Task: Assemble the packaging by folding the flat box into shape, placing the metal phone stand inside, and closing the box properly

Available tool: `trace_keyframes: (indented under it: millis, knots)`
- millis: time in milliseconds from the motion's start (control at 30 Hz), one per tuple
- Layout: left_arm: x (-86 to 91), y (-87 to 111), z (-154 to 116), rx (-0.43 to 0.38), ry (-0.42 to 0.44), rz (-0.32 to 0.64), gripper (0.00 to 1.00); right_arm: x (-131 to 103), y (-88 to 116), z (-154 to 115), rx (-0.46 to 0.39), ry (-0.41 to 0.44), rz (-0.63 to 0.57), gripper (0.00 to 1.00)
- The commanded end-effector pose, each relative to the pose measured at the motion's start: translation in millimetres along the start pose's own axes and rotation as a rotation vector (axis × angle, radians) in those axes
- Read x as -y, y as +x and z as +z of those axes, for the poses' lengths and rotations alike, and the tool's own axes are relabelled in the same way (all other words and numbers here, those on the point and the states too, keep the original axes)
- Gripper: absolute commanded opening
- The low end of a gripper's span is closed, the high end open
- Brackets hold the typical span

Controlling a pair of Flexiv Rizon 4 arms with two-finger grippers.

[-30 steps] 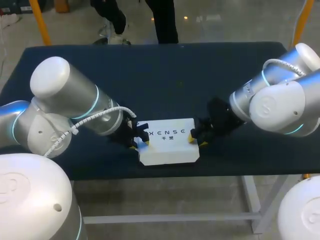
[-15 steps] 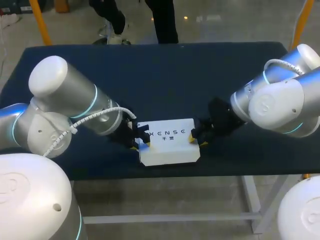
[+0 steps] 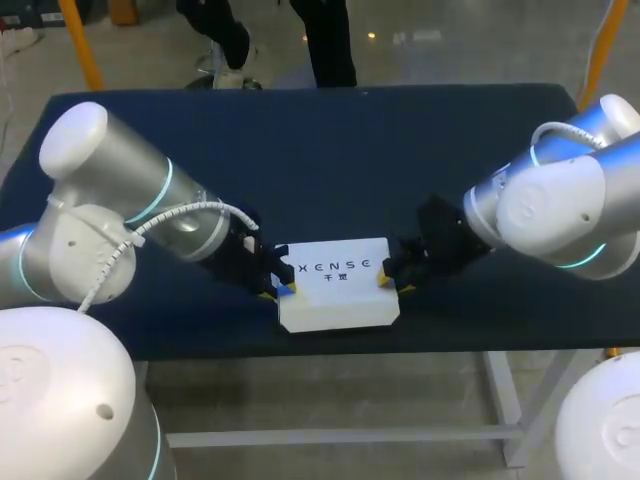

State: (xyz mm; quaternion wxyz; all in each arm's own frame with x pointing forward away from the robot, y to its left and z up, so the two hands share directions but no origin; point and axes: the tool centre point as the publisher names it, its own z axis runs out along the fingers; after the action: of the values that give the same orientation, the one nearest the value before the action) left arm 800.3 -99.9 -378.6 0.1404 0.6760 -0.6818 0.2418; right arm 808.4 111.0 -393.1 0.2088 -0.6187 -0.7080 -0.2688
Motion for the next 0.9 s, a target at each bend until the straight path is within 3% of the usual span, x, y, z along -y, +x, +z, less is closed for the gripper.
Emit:
trace_keyframes:
  millis: [33,567,900]
  knots:
    - [3.0,2.1,9,0.014,-0.001,-0.006,0.44,0,0,6,-0.009,0.007,0.000,0.48]
    - [5.6,8.0,4,0.012,-0.055,-0.040,0.38,-3,7,4,-0.019,0.064,0.036,0.48]
    - [9.5,16.9,-3,0.039,-0.083,-0.054,0.41,-7,14,-5,-0.022,0.097,0.058,0.48]
